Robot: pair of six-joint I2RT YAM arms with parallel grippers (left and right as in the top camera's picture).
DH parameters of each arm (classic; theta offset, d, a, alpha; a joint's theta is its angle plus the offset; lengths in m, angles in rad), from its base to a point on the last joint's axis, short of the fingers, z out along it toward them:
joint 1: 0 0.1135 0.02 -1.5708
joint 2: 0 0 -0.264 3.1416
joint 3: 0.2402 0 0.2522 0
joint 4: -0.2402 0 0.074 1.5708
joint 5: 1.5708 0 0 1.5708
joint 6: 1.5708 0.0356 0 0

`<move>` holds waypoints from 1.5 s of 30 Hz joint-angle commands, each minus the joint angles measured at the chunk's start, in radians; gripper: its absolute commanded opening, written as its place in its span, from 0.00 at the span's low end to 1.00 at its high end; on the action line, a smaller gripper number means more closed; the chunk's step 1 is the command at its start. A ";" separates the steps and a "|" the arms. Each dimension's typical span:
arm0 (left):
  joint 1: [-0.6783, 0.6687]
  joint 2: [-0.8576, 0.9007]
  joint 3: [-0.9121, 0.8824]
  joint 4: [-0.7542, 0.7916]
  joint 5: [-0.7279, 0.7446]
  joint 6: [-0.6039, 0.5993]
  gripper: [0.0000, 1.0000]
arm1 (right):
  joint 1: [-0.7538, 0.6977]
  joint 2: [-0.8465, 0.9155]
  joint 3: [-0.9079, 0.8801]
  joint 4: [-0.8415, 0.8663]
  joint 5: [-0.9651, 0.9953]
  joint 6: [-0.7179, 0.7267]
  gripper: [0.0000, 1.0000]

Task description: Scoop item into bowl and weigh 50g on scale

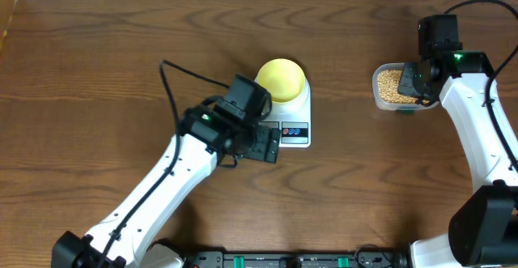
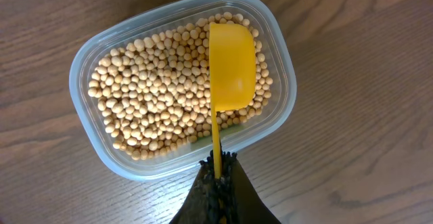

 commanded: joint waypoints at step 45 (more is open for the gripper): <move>-0.037 -0.016 0.002 -0.015 0.015 0.063 0.89 | -0.080 0.031 -0.003 -0.040 -0.290 0.008 0.01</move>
